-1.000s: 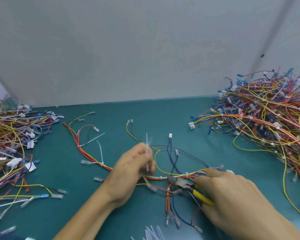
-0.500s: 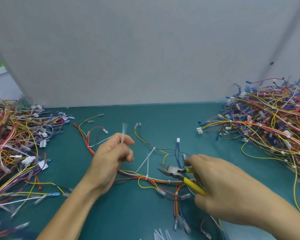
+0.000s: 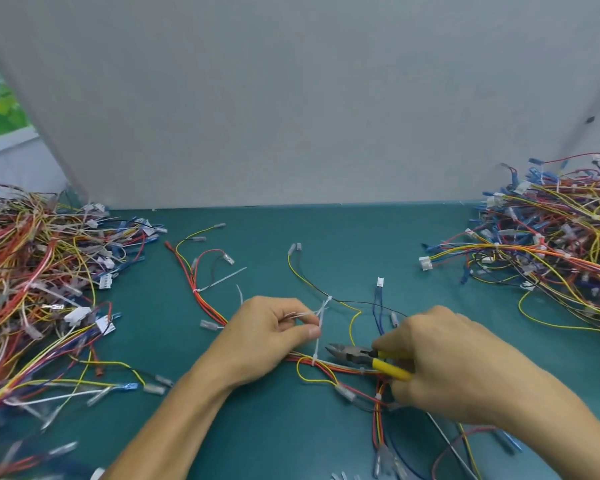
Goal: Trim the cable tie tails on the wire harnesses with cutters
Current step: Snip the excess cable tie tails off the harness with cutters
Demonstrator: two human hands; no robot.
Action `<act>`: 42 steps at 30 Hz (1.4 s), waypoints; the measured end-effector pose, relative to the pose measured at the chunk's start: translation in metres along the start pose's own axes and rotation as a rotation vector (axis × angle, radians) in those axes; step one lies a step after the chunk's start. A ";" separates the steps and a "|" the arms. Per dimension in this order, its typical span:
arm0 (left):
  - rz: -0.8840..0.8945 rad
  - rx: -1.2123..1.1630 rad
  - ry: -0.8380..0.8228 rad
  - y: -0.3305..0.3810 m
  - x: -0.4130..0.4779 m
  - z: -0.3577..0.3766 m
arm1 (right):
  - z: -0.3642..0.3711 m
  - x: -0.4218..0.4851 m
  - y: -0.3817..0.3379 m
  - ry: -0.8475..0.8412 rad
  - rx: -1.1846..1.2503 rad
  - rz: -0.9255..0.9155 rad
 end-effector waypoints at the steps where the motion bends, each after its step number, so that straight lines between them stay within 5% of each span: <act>1: 0.002 0.001 -0.001 0.000 0.000 0.000 | 0.001 0.000 0.001 -0.008 0.015 0.004; 22: -0.025 -0.130 -0.041 -0.005 0.004 0.008 | 0.004 0.003 -0.003 0.142 -0.046 -0.059; 42: -0.046 -0.179 -0.021 -0.002 0.003 0.006 | 0.009 0.005 -0.007 0.092 0.002 -0.042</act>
Point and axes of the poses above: each hand's wrist, its own x-axis towards the middle knuckle, its own z-axis out of the palm, y = z × x, the point moved 4 cm from there along x, towards the middle knuckle, and after that the axes turned 4 degrees about -z, right-handed, at the moved point
